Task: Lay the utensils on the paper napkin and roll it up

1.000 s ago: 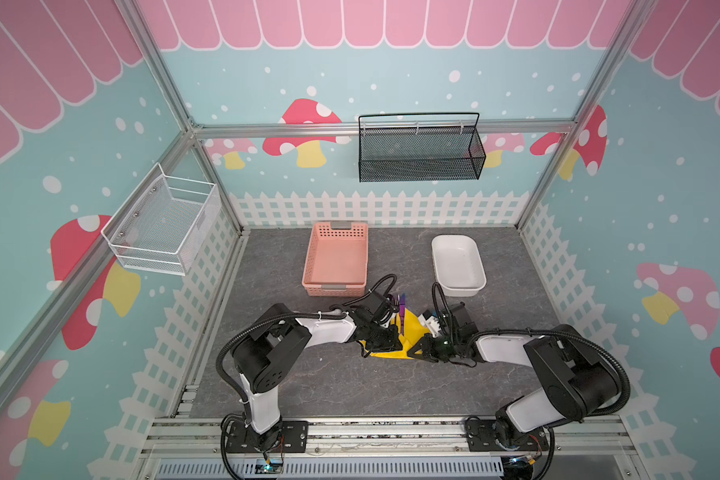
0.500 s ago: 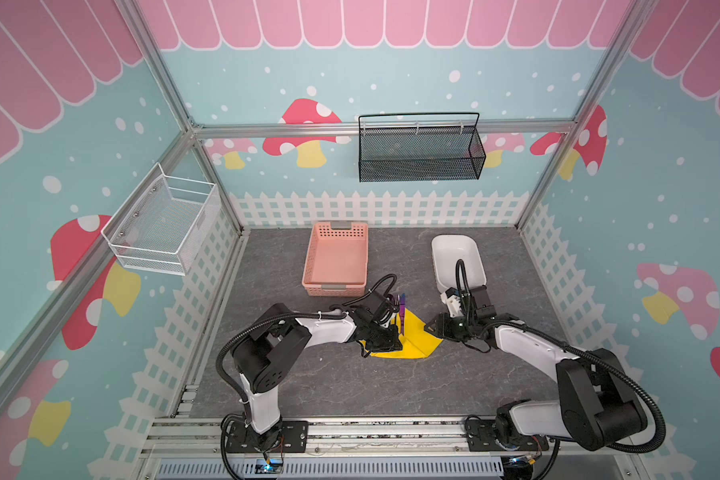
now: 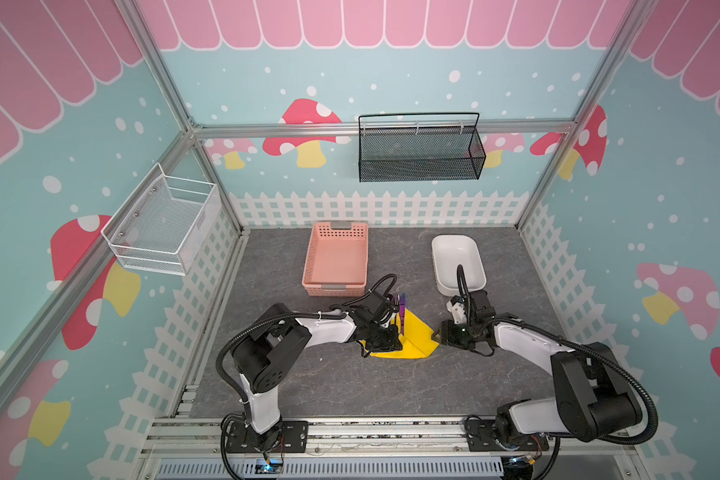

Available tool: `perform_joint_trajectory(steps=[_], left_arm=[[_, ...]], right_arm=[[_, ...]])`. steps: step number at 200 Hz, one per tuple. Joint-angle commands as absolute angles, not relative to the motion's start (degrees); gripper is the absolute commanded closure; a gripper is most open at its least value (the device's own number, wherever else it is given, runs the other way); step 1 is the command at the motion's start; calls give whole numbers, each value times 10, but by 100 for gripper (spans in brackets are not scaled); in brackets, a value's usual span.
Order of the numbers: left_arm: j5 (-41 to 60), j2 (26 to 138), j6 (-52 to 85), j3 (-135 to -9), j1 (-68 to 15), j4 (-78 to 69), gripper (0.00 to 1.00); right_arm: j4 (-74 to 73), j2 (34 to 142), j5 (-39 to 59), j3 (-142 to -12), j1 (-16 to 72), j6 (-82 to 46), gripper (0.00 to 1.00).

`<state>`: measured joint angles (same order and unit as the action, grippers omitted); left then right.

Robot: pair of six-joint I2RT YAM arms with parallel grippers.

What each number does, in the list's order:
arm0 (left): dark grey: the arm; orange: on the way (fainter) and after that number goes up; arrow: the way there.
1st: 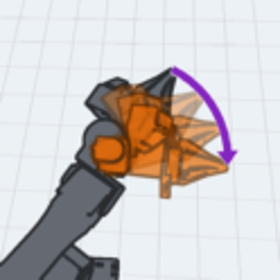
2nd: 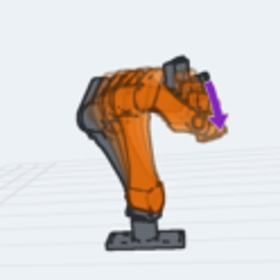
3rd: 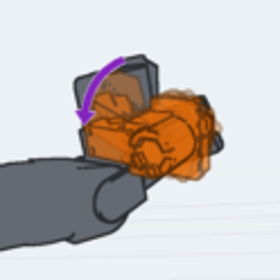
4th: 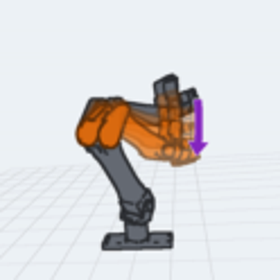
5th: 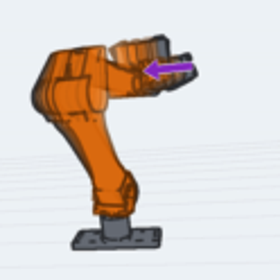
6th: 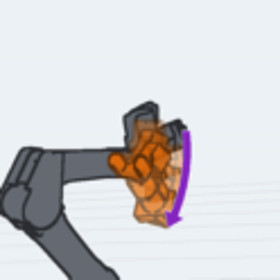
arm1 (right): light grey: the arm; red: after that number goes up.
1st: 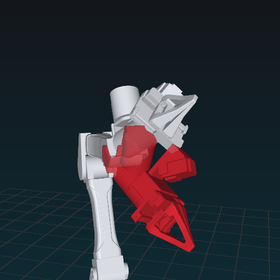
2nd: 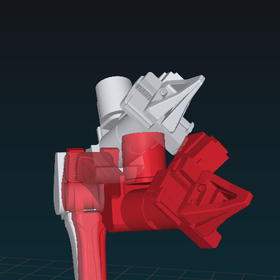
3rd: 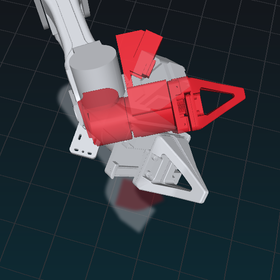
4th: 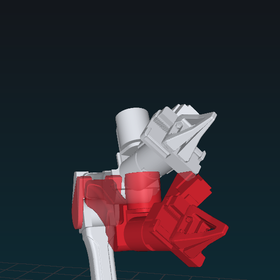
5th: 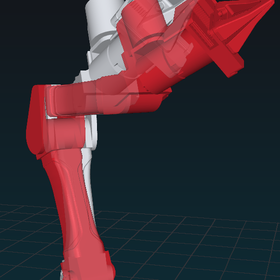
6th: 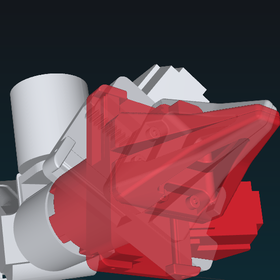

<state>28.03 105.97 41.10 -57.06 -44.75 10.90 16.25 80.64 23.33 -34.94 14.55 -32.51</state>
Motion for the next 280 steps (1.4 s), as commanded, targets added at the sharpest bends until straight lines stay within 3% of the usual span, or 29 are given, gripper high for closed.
perform_joint_trajectory(steps=[1,100,205,256,280], left_arm=[[273,1056,402,-573,-446,110,84],[272,1052,405,-572,-446,108,84],[275,1050,405,-571,-446,107,84],[274,1051,407,-572,-446,107,84],[275,1052,408,-572,-446,107,84]], right_arm=[[126,824,274,-326,142,-321,48],[-212,833,534,-221,143,-488,52],[-68,768,450,-259,132,-432,49],[-77,786,478,-273,129,-419,67],[-80,810,491,-272,129,-417,60]])
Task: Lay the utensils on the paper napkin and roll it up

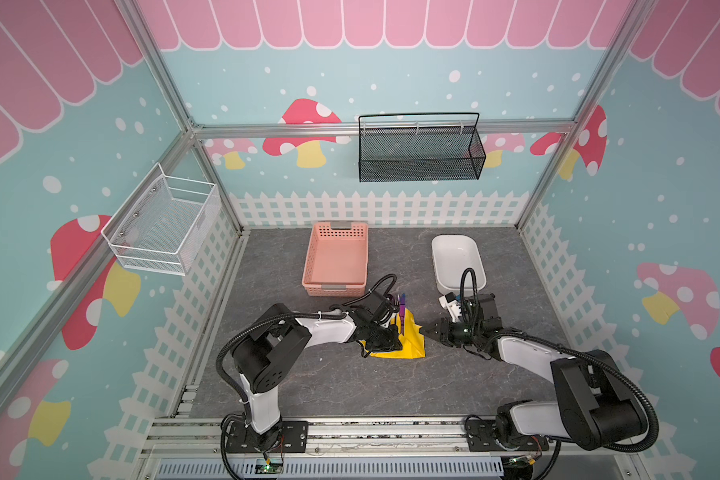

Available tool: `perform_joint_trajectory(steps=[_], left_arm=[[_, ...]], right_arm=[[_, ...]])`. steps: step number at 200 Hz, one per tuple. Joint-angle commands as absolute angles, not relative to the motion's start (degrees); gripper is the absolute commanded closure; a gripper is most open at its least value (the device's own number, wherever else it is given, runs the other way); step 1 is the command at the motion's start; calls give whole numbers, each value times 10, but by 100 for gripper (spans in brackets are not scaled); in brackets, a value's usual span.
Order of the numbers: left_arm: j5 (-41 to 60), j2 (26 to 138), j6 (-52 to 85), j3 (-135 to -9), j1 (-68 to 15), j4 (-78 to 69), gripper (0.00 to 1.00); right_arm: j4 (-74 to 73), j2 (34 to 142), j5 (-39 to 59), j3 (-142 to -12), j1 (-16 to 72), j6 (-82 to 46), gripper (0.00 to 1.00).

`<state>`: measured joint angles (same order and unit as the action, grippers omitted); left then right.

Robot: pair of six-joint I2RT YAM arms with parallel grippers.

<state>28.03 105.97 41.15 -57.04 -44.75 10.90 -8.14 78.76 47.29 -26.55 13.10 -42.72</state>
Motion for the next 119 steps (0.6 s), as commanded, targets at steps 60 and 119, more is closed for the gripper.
perform_joint_trajectory(steps=[60,119], left_arm=[[277,1050,408,-575,-448,107,84],[279,1053,409,-578,-451,106,84]], right_arm=[[-100,824,511,-267,129,-421,50],[-144,800,546,-259,129,-452,71]])
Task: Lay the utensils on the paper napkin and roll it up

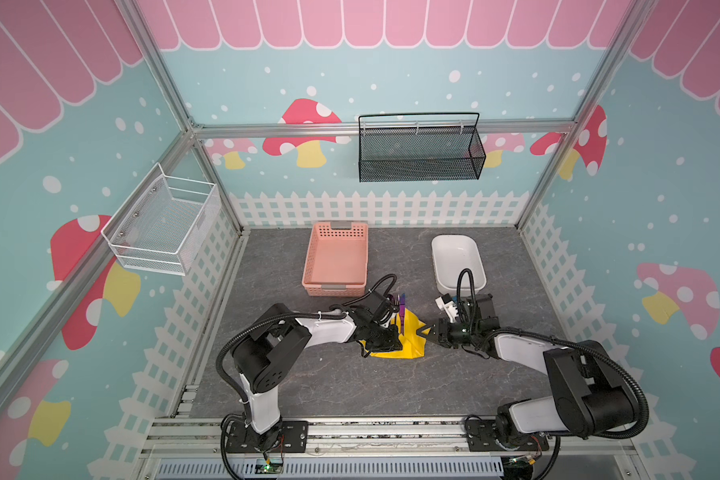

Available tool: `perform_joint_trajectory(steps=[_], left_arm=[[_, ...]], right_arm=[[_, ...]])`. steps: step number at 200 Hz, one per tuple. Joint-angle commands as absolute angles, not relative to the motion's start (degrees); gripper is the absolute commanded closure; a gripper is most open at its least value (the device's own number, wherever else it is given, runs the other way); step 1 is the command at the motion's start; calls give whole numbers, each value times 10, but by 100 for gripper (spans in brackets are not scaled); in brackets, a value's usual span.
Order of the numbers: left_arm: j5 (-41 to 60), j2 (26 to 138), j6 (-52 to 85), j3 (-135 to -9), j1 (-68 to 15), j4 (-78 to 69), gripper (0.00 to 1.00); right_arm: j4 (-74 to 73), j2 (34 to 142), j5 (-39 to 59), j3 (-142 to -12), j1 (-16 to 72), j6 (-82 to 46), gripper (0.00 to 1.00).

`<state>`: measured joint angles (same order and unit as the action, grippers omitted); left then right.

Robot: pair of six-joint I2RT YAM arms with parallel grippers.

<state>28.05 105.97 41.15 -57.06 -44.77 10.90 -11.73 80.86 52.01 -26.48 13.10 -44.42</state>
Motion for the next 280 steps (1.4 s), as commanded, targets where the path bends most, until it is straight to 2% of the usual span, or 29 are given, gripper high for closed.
perform_joint_trajectory(steps=[1,12,49,88,124,174,202,280], left_arm=[[279,1053,408,-578,-451,106,84],[280,1053,408,-579,-452,106,84],[279,1051,408,-579,-452,106,84],[280,1054,408,-581,-453,106,84],[281,1055,408,-580,-453,106,84],[283,1057,408,-581,-453,107,84],[283,1060,408,-582,-453,106,84],[284,1061,406,-582,-453,105,84]], right_arm=[[-144,801,546,-259,130,-452,71],[-147,812,552,-255,129,-450,71],[-157,843,563,-239,129,-452,56],[-152,841,557,-236,130,-449,55],[-28,800,447,-273,129,-406,52],[98,747,373,-297,129,-388,44],[91,707,381,-265,129,-421,35],[-35,714,433,-183,129,-527,30]])
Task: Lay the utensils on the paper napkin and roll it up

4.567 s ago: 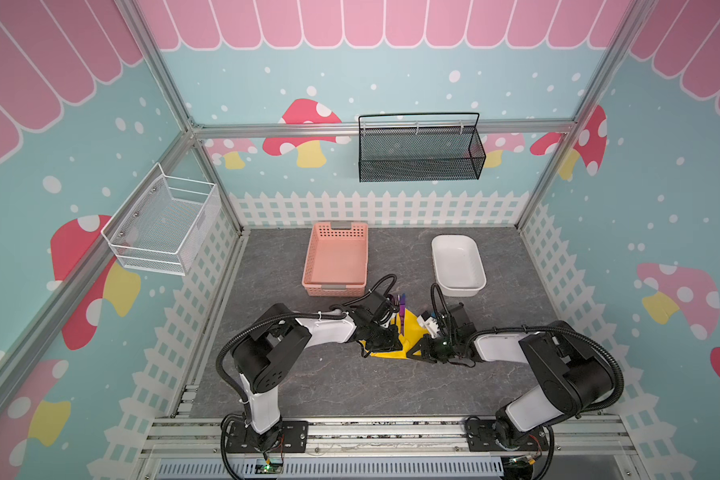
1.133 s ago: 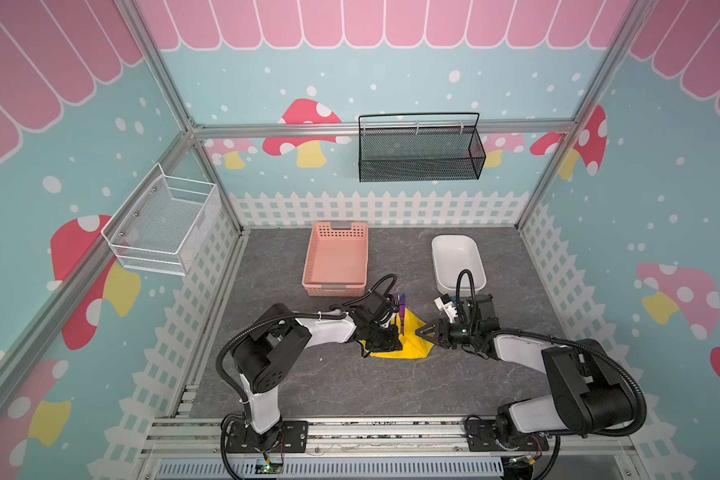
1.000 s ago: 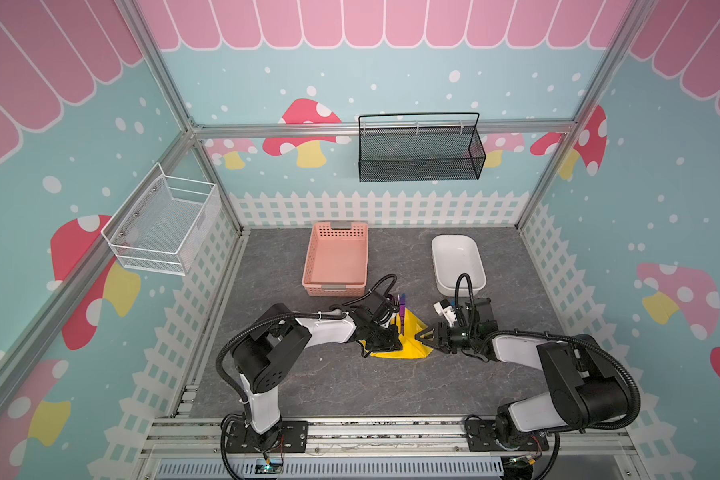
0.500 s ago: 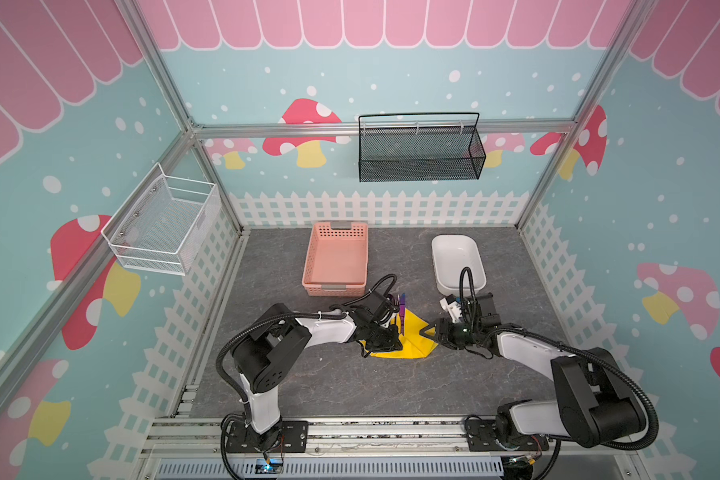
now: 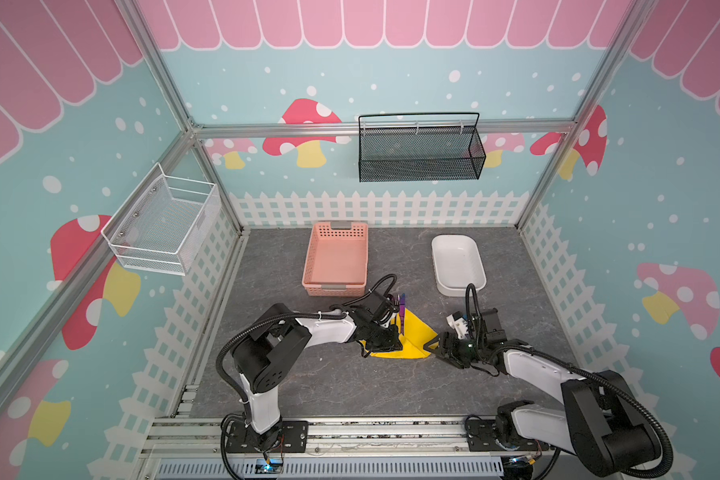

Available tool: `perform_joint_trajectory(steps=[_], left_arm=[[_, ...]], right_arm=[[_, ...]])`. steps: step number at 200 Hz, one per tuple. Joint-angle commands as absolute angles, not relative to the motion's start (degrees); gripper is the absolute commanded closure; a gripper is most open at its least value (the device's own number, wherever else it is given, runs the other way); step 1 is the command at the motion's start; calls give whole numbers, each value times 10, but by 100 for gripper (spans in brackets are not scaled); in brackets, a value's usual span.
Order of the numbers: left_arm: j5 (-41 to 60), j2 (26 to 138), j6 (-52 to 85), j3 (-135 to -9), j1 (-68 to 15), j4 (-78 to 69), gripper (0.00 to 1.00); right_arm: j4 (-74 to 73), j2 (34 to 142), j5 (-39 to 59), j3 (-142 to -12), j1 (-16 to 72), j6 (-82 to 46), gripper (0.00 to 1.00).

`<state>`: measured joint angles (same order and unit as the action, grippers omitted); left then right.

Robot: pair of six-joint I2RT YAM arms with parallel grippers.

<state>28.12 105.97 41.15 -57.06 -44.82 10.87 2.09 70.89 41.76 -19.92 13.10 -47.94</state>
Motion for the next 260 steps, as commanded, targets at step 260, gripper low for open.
perform_joint_trajectory(steps=[260], left_arm=[[288,1055,403,-583,-453,105,84]], right_arm=[[-282,834,479,-166,67,-595,39]])
